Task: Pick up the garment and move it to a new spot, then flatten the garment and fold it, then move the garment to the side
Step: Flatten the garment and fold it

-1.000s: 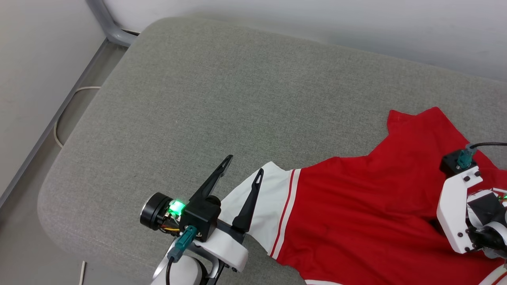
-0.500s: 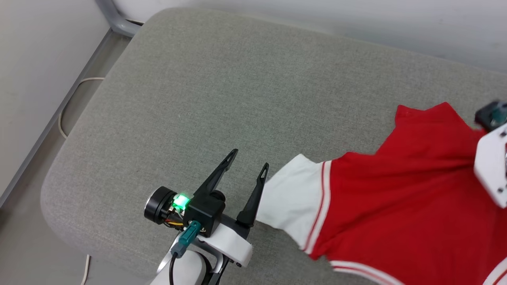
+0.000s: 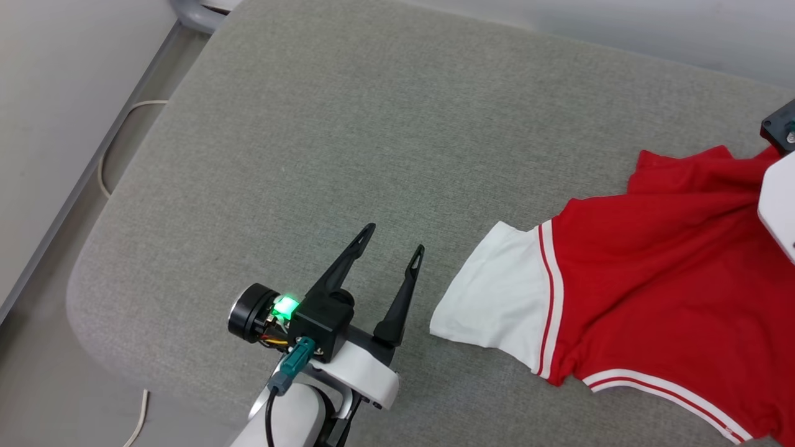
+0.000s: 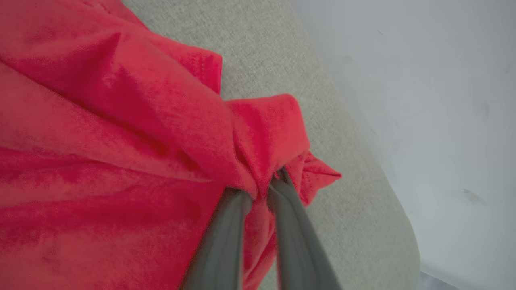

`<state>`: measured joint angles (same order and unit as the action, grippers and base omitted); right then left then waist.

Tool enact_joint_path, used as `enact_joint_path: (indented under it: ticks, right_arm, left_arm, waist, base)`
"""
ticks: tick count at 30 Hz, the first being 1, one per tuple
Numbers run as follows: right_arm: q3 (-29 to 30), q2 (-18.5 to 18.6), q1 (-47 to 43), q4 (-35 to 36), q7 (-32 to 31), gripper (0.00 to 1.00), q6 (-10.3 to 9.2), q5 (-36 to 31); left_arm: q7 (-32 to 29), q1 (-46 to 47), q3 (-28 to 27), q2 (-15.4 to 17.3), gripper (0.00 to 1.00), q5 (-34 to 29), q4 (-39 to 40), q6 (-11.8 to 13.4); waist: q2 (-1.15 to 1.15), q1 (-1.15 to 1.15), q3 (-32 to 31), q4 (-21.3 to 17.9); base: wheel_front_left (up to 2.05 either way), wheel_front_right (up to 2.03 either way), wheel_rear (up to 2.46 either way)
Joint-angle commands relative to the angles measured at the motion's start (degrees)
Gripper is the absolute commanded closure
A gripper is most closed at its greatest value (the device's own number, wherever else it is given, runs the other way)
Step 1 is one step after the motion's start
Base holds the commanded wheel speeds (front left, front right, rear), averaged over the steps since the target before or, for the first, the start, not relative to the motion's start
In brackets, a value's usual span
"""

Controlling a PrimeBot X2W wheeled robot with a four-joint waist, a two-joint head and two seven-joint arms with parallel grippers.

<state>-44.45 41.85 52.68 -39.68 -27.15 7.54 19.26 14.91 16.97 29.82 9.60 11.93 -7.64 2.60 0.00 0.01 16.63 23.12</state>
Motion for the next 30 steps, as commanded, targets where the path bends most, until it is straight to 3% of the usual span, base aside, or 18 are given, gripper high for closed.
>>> enact_joint_path:
  ticks: [1, 4, 10, 12, 18, 24, 30]
  right_arm:
    - [0.2, -1.0, 1.0, -1.4, 1.5, 0.00, -0.10, 1.0]
    - [1.3, -4.3, -0.1, -4.7, 9.4, 0.00, -0.10, 4.4]
    - [6.5, -6.8, -2.4, -4.5, 18.3, 0.00, -0.10, 10.1]
    - [11.3, -8.9, -5.5, -3.2, 24.2, 0.00, -0.09, 14.9]
    - [16.8, -8.4, -12.4, 1.8, 32.8, 0.00, -0.09, 17.5]
    - [25.7, -11.0, -24.3, 8.4, 39.2, 0.00, -0.08, 16.5]
    - [37.1, -18.0, -39.0, 18.9, 41.1, 0.00, -0.08, 10.9]
  left_arm:
    - [0.4, 0.6, -0.4, -0.1, 0.00, 0.3, -0.2, 0.3]
    - [0.3, -0.7, -2.2, -0.1, 0.00, 2.0, -0.6, -0.6]
    - [0.3, -1.9, -3.6, 0.5, 0.00, 3.3, -1.6, -0.5]
    - [0.2, -2.9, -4.2, 0.9, 0.00, 3.9, -2.5, -0.1]
    - [0.0, -5.0, -5.3, 1.3, 0.00, 5.7, -3.2, 0.3]
    - [-0.1, -7.9, -6.7, 1.7, 0.00, 8.4, -3.9, 0.3]
    - [0.2, -10.2, -8.3, 1.4, 0.00, 9.7, -5.2, 0.3]
  waist:
    - [0.00, -0.01, -0.4, -0.7]
    - [0.00, -0.01, -3.9, -3.9]
    - [0.00, -0.01, -7.6, -7.3]
    - [0.00, -0.01, -9.7, -9.2]
    - [0.00, -0.01, -12.5, -12.5]
    - [0.00, -0.01, -15.0, -16.3]
    - [0.00, -0.01, -16.4, -19.2]
  base:
    - [0.00, 0.00, 0.00]
    - [0.00, 0.00, 0.00]
    - [0.00, 0.00, 0.00]
    - [0.00, 0.00, 0.00]
    - [0.00, 0.00, 0.00]
    - [0.00, 0.00, 0.00]
    - [0.00, 0.00, 0.00]
